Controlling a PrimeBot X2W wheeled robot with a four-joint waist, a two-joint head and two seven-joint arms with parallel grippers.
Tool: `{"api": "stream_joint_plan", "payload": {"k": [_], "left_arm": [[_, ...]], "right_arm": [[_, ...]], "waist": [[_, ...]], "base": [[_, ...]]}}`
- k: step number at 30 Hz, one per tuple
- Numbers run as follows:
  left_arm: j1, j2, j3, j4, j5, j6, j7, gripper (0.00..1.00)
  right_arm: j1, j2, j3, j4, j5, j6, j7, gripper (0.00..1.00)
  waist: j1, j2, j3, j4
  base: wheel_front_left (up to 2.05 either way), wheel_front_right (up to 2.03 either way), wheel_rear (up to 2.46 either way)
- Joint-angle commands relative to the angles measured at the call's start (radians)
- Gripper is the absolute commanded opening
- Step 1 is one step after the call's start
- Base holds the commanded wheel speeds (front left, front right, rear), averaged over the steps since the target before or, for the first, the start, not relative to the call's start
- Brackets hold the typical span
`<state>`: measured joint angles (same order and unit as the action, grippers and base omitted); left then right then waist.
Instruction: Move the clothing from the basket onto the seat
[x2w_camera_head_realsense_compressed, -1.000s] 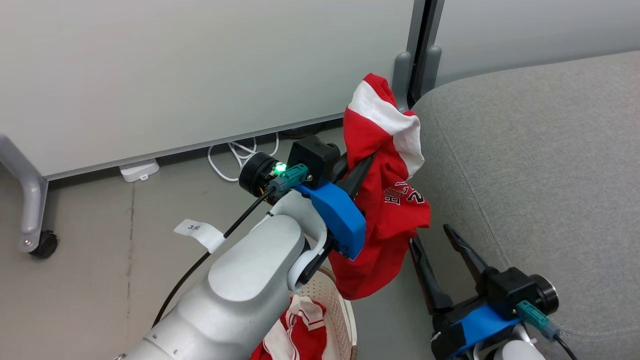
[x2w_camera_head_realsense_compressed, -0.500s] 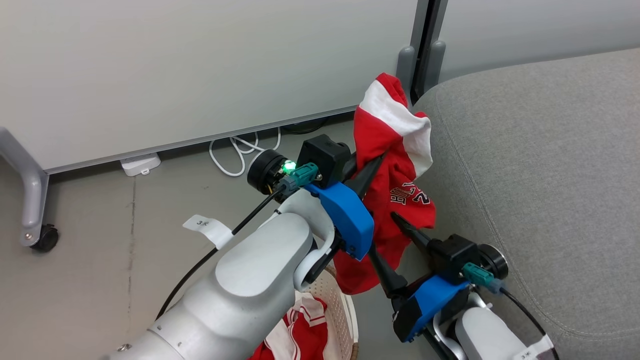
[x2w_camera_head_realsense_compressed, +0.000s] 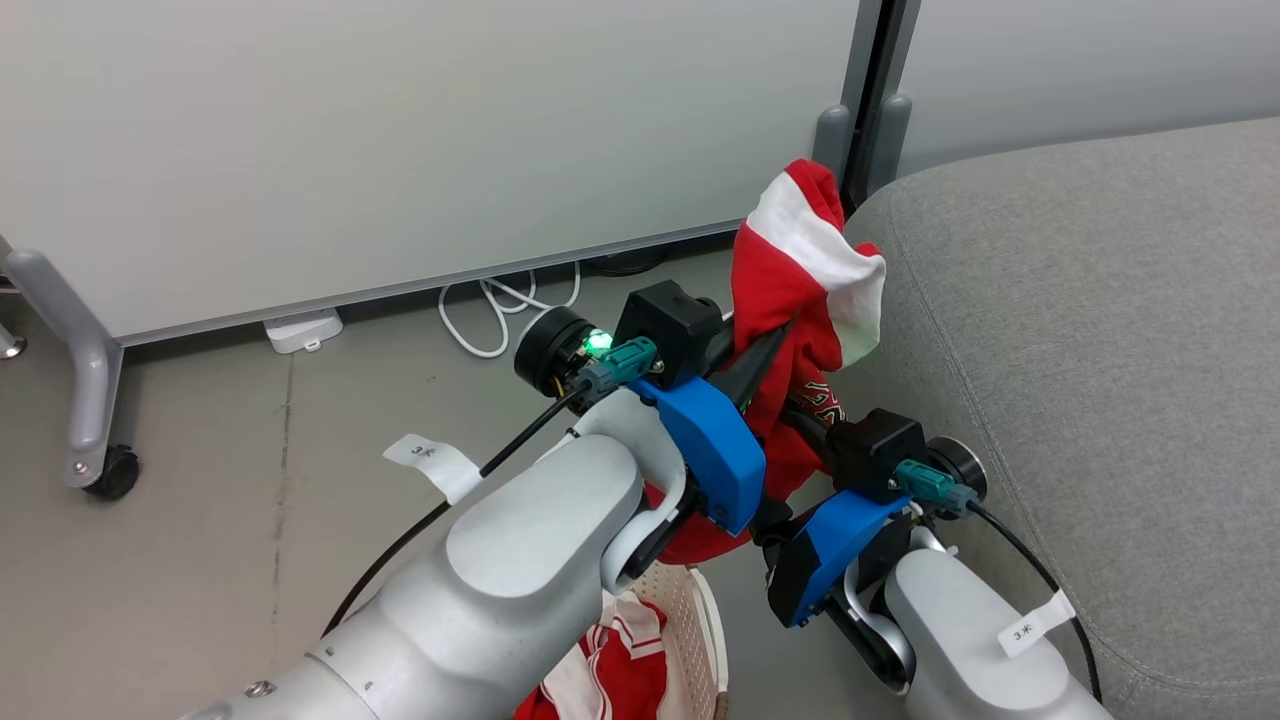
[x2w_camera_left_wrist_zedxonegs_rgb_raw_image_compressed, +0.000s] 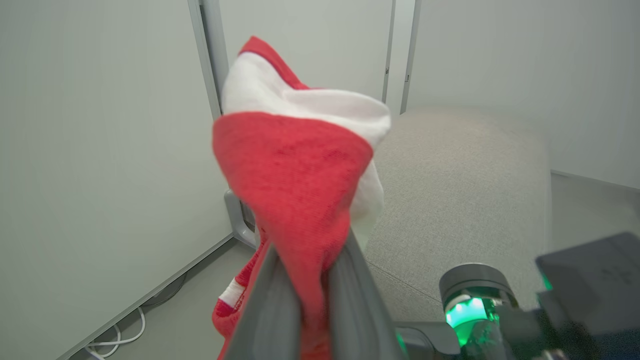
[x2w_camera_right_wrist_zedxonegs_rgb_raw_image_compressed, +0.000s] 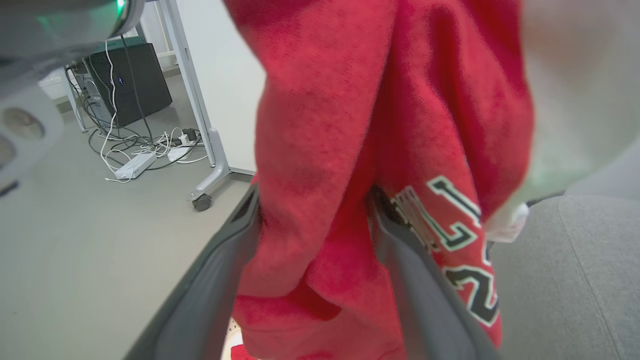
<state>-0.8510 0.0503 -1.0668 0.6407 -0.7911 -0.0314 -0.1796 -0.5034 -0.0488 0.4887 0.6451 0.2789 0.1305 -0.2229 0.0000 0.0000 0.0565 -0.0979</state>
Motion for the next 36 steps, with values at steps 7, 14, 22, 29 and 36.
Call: {"api": "stream_joint_plan", "payload": {"k": [7, 14, 22, 29, 36], "left_arm": [[-0.028, 0.001, -0.033, 0.002, -0.033, 0.016, -0.017, 0.00], [-0.042, 0.001, -0.053, 0.014, -0.053, 0.024, -0.025, 0.00], [-0.054, 0.000, -0.066, 0.030, -0.067, 0.027, -0.035, 0.00], [-0.061, 0.001, -0.079, 0.046, -0.081, 0.027, -0.041, 0.13], [-0.061, 0.001, -0.092, 0.057, -0.098, 0.033, -0.045, 1.00]], "right_arm": [[-0.060, -0.003, 0.016, 0.077, 0.020, 0.000, -0.023, 1.00], [-0.073, -0.003, 0.032, 0.111, 0.038, 0.000, -0.030, 0.00], [-0.070, -0.003, 0.029, 0.126, 0.048, 0.000, -0.037, 0.00], [-0.071, -0.003, 0.027, 0.131, 0.046, 0.000, -0.040, 0.00], [-0.069, -0.003, 0.032, 0.132, 0.046, 0.000, -0.042, 0.00]], "waist": [[0.0000, 0.0000, -0.008, 0.010], [0.0000, 0.0000, -0.009, 0.008], [0.0000, 0.0000, -0.008, 0.006], [0.0000, 0.0000, -0.006, 0.003], [0.0000, 0.0000, -0.008, 0.003]], "base": [[0.00, 0.00, 0.00], [0.00, 0.00, 0.00], [0.00, 0.00, 0.00], [0.00, 0.00, 0.00], [0.00, 0.00, 0.00]]}}
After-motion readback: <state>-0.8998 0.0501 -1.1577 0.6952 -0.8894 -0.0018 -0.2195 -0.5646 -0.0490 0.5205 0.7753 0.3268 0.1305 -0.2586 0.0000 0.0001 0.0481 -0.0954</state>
